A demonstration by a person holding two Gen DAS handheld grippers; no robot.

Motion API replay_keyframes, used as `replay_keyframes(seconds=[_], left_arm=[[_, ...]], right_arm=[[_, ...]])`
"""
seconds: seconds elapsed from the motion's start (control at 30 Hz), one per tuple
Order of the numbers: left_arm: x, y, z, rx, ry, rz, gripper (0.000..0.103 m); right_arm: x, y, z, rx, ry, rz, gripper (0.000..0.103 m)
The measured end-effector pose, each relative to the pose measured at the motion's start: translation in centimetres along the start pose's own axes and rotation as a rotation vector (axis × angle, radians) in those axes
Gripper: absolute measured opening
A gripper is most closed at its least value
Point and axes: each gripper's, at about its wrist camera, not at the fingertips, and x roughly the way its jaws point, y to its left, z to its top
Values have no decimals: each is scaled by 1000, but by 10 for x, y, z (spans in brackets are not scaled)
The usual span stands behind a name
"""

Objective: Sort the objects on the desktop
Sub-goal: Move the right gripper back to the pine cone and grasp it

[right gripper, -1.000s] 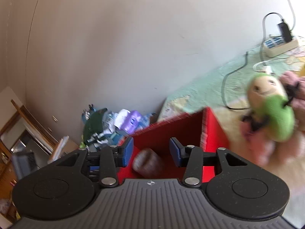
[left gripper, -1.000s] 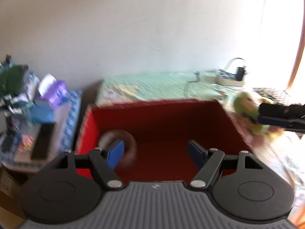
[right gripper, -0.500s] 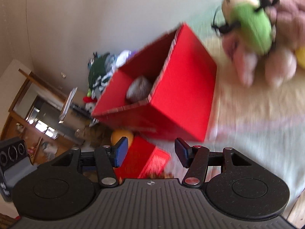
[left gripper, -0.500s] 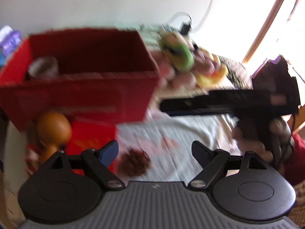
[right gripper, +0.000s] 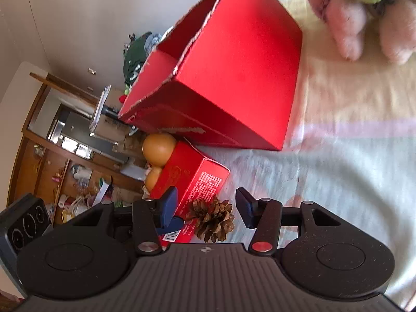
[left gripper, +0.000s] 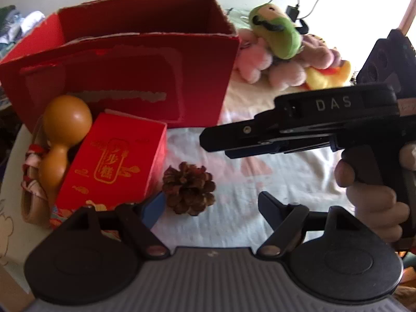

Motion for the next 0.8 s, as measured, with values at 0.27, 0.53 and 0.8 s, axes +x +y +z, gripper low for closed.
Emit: replay_keyframes(seconds=[0.27,0.53,0.8], left_arm=[[18,-7,-4,0,-2,84,82],[32,-19,-2,73,2,122,72],[27,-29,17,136,9,15,60]], right_arm=[[12,-10,0,14,71,19,54],[14,-9,-8,21,112,0,53],[-23,-22,-10,94,67,-47,52]])
